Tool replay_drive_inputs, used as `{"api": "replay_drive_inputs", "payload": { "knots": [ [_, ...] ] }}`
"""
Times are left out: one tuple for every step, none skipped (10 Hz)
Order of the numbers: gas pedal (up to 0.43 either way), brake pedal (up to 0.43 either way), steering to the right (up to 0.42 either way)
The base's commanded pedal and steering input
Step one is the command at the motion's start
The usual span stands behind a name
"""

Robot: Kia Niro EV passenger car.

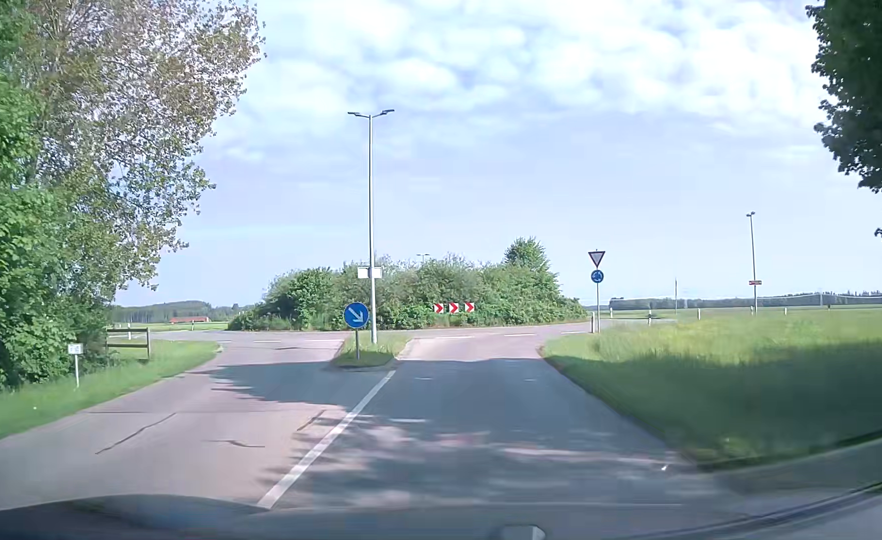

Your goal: Follow the waypoints while adhering to traffic rules and regulations

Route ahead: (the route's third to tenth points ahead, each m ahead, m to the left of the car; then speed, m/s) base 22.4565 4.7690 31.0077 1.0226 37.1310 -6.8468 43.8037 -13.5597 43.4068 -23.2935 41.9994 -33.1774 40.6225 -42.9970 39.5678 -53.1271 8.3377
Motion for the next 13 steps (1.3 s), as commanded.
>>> {"api": "replay_drive_inputs", "payload": {
  "knots": [
    [0.000, 0.000, -0.005],
    [0.000, 0.000, -0.003],
    [0.000, 0.012, -0.003],
    [0.000, 0.049, -0.003],
    [0.000, 0.098, -0.003],
    [0.000, 0.140, -0.003],
    [0.000, 0.165, -0.003],
    [0.000, 0.171, -0.002],
    [0.000, 0.195, -0.001],
    [0.000, 0.213, 0.002],
    [0.000, 0.226, 0.004],
    [0.000, 0.238, 0.005],
    [0.000, 0.238, 0.006]
  ]
}}
